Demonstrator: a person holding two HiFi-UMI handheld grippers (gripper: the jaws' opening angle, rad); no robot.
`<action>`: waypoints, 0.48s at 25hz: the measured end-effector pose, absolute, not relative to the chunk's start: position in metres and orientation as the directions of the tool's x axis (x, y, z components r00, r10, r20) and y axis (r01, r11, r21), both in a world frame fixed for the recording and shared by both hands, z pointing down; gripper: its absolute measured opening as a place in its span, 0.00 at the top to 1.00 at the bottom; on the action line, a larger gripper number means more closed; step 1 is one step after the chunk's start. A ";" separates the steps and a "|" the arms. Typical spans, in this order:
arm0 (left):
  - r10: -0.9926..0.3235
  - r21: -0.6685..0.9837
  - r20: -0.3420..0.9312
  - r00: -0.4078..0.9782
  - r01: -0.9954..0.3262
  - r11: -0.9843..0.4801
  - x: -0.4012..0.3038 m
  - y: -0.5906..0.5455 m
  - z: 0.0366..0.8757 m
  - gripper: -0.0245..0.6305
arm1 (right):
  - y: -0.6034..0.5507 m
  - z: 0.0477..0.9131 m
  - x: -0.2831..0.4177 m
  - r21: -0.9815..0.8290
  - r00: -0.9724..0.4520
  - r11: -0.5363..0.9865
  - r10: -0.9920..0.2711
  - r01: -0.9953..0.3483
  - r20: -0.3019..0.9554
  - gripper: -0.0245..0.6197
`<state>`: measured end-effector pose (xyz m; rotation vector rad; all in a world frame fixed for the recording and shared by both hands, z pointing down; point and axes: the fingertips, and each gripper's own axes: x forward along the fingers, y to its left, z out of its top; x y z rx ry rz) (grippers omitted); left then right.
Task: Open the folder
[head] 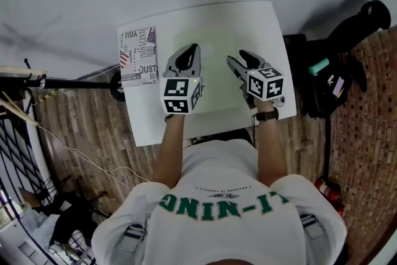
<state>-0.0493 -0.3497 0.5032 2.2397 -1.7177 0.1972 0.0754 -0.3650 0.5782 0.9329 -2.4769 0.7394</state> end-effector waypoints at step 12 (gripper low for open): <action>-0.904 0.192 0.348 0.250 -0.962 -0.192 -0.055 -0.364 0.534 0.94 | -0.374 0.633 0.078 -0.523 -0.743 0.537 -0.384 -0.662 0.548 0.56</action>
